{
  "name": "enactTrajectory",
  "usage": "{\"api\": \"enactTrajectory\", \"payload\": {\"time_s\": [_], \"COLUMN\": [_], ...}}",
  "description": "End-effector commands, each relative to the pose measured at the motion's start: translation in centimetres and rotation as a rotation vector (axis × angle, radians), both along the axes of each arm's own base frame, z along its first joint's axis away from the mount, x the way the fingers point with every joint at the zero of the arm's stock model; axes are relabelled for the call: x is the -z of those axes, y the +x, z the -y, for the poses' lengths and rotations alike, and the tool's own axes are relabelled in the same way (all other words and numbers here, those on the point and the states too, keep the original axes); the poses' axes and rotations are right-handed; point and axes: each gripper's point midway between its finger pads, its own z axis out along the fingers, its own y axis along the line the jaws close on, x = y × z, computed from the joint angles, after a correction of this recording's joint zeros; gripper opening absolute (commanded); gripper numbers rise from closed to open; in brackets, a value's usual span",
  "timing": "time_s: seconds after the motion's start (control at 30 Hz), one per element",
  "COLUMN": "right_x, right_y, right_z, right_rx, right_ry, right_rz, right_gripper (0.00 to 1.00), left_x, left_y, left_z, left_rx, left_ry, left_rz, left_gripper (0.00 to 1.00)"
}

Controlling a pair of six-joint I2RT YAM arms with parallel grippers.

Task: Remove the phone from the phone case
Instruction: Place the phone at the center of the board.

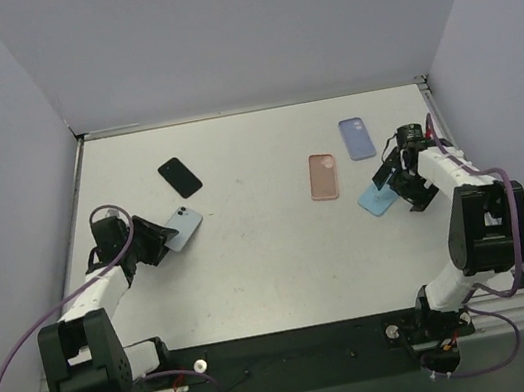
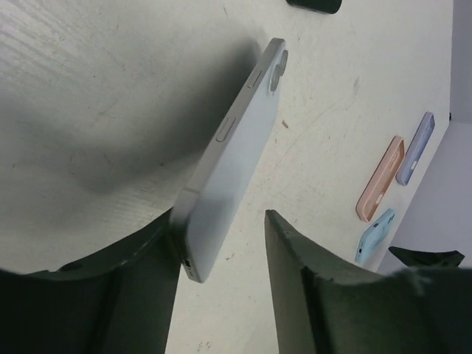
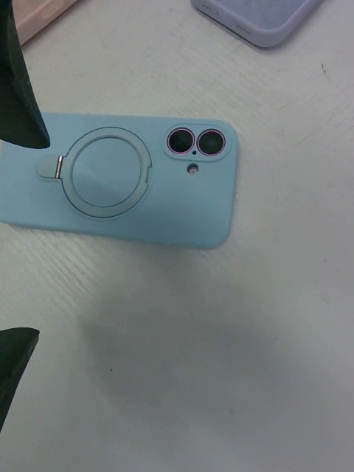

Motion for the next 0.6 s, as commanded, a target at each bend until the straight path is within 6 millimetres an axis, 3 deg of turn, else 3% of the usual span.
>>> {"api": "enactTrajectory", "payload": {"time_s": [0.0,0.03,0.23,0.57], "right_x": [0.4,0.8,1.4,2.4], "right_y": [0.1,0.2,1.3,2.6], "right_z": [-0.9,-1.0,-1.6,-2.9], "right_rx": [0.031,0.03,0.033,0.008], "right_ry": [0.045,0.053,0.081,0.061], "right_rz": [-0.015,-0.022,-0.029,-0.06], "right_gripper": [1.0,1.0,1.0,1.0], "left_x": [-0.5,-0.6,-1.3,-4.4], "left_y": [0.1,0.0,-0.4,-1.8], "left_z": [-0.1,-0.1,-0.1,-0.2], "left_rx": [0.035,0.04,0.072,0.116], "left_ry": [0.019,0.024,0.055,0.12], "left_rz": [0.002,0.007,0.001,0.064], "left_gripper": [0.64,0.74,0.86,0.89]}}
